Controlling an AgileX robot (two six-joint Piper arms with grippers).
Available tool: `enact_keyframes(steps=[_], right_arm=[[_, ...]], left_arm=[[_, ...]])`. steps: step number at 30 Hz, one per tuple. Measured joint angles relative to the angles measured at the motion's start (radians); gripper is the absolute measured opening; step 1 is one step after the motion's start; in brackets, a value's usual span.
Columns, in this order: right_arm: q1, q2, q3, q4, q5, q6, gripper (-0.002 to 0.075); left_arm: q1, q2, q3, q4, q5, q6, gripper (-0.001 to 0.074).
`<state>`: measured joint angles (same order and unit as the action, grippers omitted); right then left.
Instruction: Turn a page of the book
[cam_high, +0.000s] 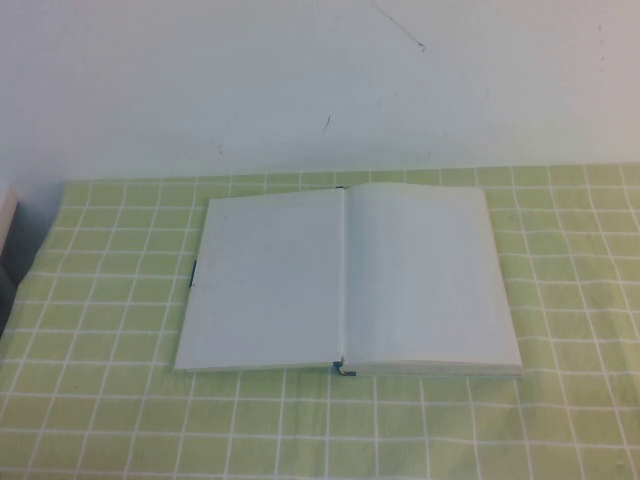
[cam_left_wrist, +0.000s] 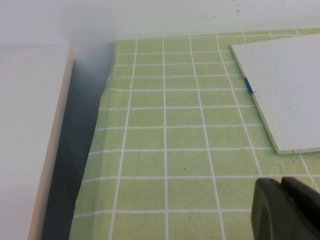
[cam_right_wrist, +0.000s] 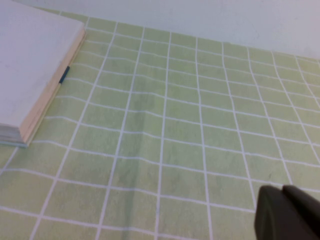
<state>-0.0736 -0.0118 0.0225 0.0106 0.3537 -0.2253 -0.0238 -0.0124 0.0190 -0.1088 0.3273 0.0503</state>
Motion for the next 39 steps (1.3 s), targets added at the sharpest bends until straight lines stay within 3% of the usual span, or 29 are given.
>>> enact_keyframes(steps=[25,35,39], right_arm=[[0.000,0.000,0.002,-0.011,-0.024,0.000,-0.0002],[0.000,0.000,0.006,-0.016,-0.494,0.000,-0.0002],[0.000,0.000,0.006,-0.016,-0.652,0.043,-0.0002]], left_arm=[[0.000,0.000,0.002,0.001,-0.028,0.000,-0.0004],[0.000,0.000,0.004,0.004,-0.479,0.000,-0.0004],[0.000,0.000,0.004,0.004,-0.562,0.000,-0.0004]])
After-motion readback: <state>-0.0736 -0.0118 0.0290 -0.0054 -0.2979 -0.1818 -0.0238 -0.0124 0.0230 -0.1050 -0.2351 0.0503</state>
